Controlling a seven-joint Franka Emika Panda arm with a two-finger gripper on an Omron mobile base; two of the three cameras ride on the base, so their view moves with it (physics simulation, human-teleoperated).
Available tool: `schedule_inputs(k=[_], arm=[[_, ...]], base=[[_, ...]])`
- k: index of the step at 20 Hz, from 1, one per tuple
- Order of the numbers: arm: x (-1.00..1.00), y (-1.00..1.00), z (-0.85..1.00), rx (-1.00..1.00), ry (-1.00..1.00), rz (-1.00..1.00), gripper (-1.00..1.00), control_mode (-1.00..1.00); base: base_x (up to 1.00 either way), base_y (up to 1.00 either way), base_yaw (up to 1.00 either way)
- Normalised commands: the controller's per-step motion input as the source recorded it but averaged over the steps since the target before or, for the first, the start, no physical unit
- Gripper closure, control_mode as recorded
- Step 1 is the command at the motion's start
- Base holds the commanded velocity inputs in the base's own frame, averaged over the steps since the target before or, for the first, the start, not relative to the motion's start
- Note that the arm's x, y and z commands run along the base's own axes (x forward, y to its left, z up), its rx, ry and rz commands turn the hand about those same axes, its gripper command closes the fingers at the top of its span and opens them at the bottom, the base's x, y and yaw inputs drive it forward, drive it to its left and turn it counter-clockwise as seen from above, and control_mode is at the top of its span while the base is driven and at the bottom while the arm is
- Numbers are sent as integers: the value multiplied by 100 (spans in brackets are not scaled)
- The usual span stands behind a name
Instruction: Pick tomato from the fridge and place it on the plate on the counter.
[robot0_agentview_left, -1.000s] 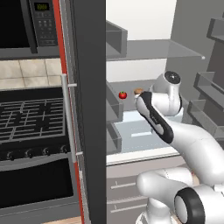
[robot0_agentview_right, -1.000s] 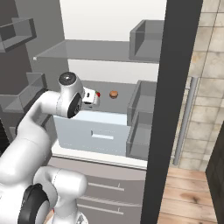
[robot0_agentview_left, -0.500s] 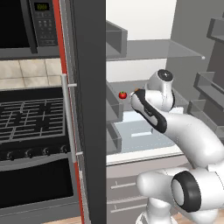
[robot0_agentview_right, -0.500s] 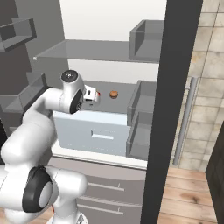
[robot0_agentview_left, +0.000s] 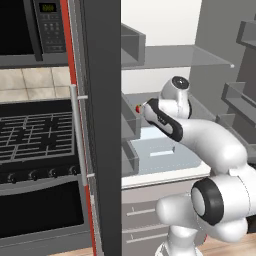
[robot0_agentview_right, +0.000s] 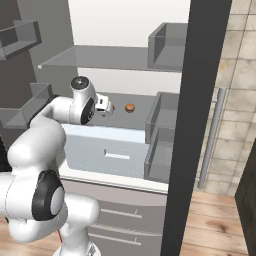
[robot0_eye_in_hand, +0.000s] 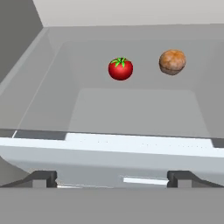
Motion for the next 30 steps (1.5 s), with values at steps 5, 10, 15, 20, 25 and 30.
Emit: schedule_inputs(k=[5, 10, 15, 20, 25, 30], arm=[[24, 12, -2, 0, 0, 0, -100, -100], [27, 6, -1, 0, 0, 0, -100, -100], [40, 0, 0, 0, 0, 0, -100, -100], [37, 0, -5, 0, 0, 0, -100, -100], [17, 0, -18, 0, 0, 2, -100, -100], [0, -2, -29, 0, 0, 3, -100, -100]], base=[[0, 0, 0], [0, 0, 0], [0, 0, 0], [0, 0, 0], [0, 0, 0], [0, 0, 0]])
